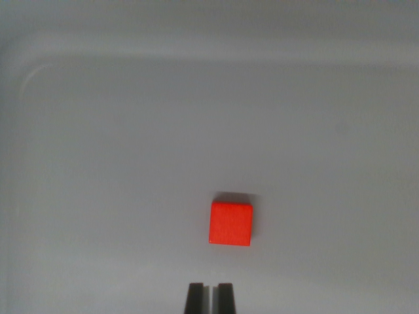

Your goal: Reach red block

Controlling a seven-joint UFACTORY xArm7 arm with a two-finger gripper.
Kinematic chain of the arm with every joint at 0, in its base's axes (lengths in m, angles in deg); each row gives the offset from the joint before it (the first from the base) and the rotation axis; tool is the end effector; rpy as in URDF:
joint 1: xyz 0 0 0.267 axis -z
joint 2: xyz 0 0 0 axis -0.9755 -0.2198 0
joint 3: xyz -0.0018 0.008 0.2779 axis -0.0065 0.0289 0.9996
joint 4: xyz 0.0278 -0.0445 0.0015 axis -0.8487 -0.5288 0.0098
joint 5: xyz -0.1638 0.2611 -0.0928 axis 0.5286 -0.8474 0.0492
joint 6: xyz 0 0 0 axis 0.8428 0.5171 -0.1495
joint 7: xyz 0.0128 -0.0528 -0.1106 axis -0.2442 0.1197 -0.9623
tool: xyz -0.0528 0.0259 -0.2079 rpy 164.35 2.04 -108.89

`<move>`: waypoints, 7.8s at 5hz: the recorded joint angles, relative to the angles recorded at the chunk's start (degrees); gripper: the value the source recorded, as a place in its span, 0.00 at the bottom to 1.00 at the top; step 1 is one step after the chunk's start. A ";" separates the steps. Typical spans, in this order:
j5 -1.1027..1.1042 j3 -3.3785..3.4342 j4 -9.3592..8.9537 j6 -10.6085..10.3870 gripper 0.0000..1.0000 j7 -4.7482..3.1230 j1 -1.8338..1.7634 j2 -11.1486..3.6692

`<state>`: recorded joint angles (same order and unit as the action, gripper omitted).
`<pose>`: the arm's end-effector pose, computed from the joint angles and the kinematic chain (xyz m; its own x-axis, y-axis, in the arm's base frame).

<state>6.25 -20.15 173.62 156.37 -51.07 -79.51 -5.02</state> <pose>0.4593 0.0197 0.2580 0.9985 0.0521 -0.0164 0.0516 -0.9982 -0.0306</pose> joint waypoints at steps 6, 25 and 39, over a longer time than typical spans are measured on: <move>-0.17 -0.14 -5.21 -7.13 0.00 -0.06 0.15 -2.01; -0.73 -0.60 -22.37 -30.62 0.00 -0.27 0.66 -8.63; -1.02 -0.84 -31.37 -42.93 0.00 -0.38 0.92 -12.11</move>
<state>5.23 -20.98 142.25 113.44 -51.46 -78.59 -17.12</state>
